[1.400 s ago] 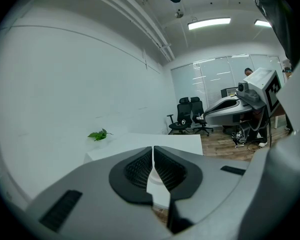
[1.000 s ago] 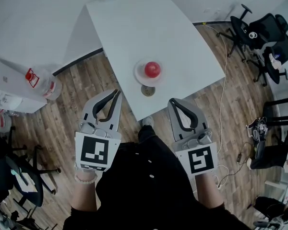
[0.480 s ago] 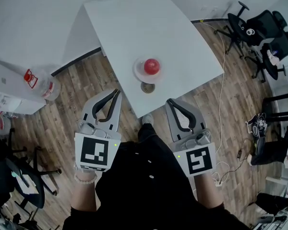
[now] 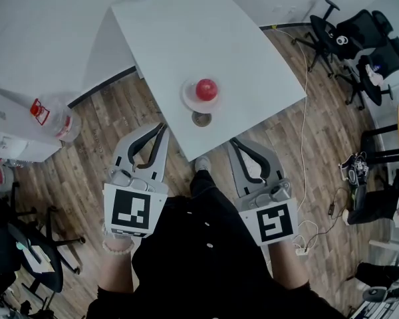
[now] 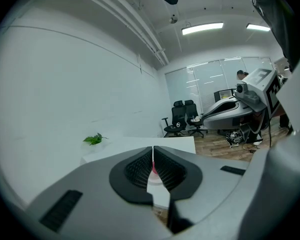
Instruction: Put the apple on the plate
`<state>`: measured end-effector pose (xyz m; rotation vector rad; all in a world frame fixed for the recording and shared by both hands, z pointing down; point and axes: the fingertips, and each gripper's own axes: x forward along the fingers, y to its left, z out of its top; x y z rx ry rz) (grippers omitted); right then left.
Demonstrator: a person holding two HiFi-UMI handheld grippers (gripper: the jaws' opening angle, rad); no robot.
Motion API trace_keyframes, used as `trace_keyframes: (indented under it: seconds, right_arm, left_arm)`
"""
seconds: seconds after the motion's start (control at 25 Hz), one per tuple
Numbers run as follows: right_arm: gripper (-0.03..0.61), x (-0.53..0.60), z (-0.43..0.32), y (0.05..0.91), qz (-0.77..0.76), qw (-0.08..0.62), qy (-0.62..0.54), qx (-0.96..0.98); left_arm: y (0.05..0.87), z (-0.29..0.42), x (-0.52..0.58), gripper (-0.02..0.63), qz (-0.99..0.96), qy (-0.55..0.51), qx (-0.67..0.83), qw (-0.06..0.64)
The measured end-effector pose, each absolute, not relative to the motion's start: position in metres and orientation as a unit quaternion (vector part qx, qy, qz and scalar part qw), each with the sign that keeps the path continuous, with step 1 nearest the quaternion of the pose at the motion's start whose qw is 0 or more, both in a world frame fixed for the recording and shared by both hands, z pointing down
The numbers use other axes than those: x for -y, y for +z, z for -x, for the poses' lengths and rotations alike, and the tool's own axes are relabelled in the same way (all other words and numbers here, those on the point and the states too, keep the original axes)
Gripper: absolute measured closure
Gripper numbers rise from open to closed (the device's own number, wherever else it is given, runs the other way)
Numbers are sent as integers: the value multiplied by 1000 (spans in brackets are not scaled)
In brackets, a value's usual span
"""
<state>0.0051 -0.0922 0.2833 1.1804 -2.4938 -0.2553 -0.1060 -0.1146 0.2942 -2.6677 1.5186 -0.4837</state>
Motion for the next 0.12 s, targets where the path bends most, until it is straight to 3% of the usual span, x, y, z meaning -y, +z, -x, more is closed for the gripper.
trace_keyframes:
  seconds: [0.12]
  right_arm:
    - [537,90,-6,282,-419,184,-93,885]
  left_arm:
    - [294,103,114,592,863,-155,-481,30]
